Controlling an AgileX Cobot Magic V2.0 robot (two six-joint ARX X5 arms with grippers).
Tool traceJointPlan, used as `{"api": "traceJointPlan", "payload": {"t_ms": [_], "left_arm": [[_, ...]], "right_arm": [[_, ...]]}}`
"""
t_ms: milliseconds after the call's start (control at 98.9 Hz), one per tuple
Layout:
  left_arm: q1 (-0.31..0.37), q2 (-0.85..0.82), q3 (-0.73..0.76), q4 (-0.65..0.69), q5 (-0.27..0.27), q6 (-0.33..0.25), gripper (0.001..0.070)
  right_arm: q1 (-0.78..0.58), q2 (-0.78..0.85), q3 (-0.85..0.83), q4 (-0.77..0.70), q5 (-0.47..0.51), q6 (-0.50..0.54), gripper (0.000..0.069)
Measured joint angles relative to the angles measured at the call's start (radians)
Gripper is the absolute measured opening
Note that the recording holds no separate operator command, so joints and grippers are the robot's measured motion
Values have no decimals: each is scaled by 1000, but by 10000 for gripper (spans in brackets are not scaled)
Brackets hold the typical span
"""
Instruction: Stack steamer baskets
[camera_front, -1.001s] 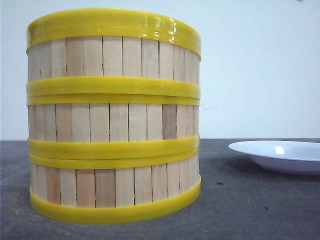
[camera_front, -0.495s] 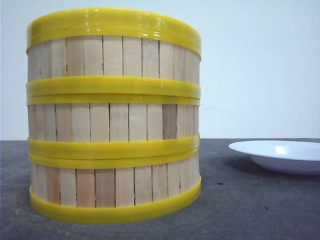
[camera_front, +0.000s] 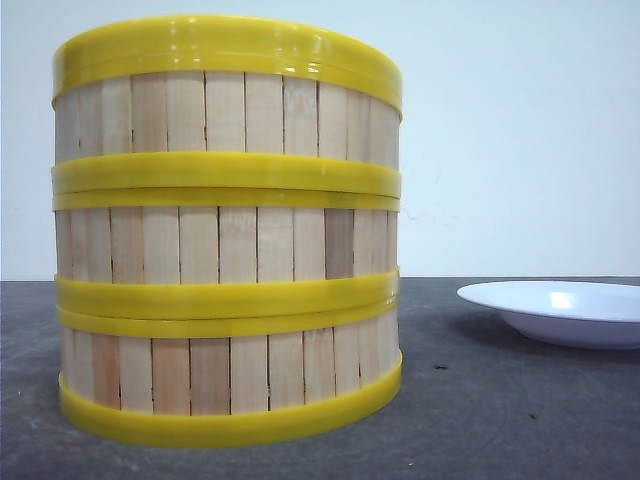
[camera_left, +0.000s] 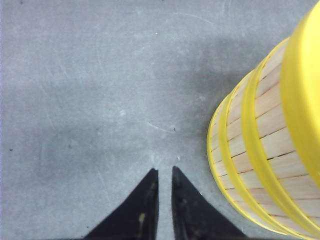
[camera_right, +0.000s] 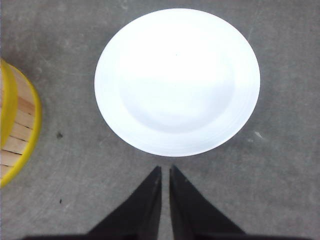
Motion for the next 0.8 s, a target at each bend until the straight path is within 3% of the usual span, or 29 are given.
{"api": "traceJointPlan", "payload": {"t_ms": [465, 606, 697, 799], "left_arm": [[0, 0, 0, 1, -2, -2, 19], [0, -43, -23, 20, -92, 31, 19], [3, -146, -116, 106, -102, 40, 19], [3, -279, -288, 298, -101, 43, 19]], "right_arm": [[0, 0, 0, 84, 0, 1, 19], [0, 0, 0, 116, 0, 1, 19], [0, 0, 0, 122, 0, 1, 19], [0, 0, 0, 137, 0, 1, 19]]}}
